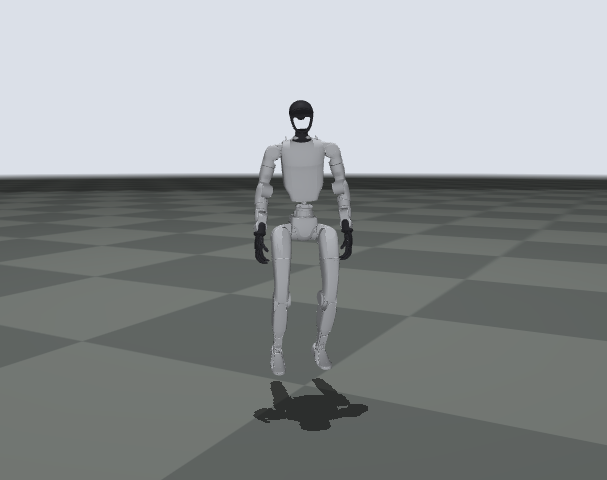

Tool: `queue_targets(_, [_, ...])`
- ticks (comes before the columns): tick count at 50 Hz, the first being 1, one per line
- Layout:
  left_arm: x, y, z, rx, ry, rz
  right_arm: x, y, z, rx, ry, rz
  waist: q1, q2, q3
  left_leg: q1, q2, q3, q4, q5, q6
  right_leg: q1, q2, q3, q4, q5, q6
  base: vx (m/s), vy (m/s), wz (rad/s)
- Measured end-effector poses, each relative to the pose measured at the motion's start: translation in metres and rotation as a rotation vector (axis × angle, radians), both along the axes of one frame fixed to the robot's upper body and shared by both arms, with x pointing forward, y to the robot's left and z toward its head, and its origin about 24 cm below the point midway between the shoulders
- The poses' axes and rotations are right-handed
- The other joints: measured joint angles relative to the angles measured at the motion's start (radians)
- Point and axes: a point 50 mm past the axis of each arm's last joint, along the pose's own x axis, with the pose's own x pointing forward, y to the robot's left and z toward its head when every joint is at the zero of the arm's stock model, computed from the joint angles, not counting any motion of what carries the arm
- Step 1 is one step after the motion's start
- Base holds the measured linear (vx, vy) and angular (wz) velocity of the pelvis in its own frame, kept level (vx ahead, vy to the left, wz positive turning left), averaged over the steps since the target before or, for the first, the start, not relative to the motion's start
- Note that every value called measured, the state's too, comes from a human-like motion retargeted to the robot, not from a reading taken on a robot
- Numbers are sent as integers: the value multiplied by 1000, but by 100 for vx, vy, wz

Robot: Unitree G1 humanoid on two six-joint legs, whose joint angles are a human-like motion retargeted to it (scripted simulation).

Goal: Sport exercise

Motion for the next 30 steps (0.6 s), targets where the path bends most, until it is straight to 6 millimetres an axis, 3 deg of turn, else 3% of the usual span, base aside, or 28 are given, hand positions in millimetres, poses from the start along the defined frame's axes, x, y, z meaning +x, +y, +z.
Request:
queue_targets(4, [1, -2, 2, -19, -22, 11, -9, -2, -4, 3, 32, -17, -11, -1, -3, 5, -14, -25, 5, -30, 15, -19, -10, -11, 59, -46, -12, 0, 0, 0])
queue_targets(10, [20, -1, 10, 1, -80, -39, -5, -3, -3, 16, 36, -23, -20, -39, 44, -5, -42, -17, 165, -342, 67, -69, -83, -53, 367, -335, 15, 0, 0, 0])
queue_targets(12, [24, -1, 11, 24, -88, -63, -1, -2, -1, 21, 18, -36, -19, -50, 60, -16, -47, -4, 198, -396, 77, -87, -101, -56, 442, -388, 14, 0, 0, 0])
queue_targets(15, [21, -3, 9, 17, -77, -47, 2, 1, 0, 43, -6, -68, -14, -48, 56, -17, -55, -11, 177, -378, 75, -89, -98, -58, 454, -384, -4, 0, 0, 0])
queue_targets(20, [4, -5, 4, -35, -47, 30, 3, 8, 2, 79, -61, -90, -12, -29, 34, -28, -43, -39, 129, -219, 49, -45, -24, -18, 278, -289, -40, -4, -3, 13])
queue_targets(22, [0, -3, 3, -48, -47, 60, 5, 9, 4, 86, -87, -88, -6, -30, 30, -58, -38, -41, 180, -227, 52, -42, -11, -7, 253, -301, -52, 0, 0, 0])
queue_targets(25, [-3, 2, 3, -59, -42, 92, 15, 9, 11, 86, -136, -67, 8, -32, 38, -118, -24, -36, 318, -358, 68, -56, 7, 7, 291, -428, -72, -1, 0, -6])
queue_targets(30, [2, 8, 3, -19, -24, 109, 38, 10, 21, 13, -164, 16, 7, -45, 94, -214, 19, 12, 601, -601, 116, -149, 5, 2, 565, -683, -61, 0, 0, -4])
